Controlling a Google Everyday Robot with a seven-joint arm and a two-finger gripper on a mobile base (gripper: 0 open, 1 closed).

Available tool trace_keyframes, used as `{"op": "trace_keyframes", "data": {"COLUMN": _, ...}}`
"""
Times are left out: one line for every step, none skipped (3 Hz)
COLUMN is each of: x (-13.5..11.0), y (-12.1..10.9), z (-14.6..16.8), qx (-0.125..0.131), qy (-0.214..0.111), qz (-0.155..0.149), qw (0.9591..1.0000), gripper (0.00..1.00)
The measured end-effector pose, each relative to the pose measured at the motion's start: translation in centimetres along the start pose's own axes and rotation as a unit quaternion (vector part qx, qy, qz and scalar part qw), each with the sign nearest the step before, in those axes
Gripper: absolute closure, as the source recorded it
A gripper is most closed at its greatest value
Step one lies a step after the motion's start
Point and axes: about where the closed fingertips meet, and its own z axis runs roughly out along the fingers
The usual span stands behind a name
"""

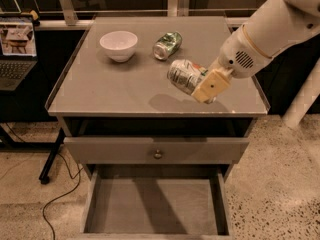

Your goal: Place 7up can into middle drawer

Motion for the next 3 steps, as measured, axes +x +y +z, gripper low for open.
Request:
{"op": "trace_keyframes", "data": {"x": 1.3, "y": 3.0, "z": -1.0, "qx": 0.004, "qy": -0.012, "qz": -0.001, "qw": 0.9999, "gripper": 1.00}}
{"op": "trace_keyframes", "data": {"x": 3.4, "y": 6.2, "z": -2.1, "qx": 0.018, "qy": -0.029, "qz": 0.014, "qw": 0.9993, "gripper": 1.00}}
{"op": "trace_keyframes", "data": {"x": 5.8, "y": 7.8, "z": -1.8, "qx": 0.030, "qy": -0.047, "qz": 0.037, "qw": 0.9977, "gripper": 1.00}}
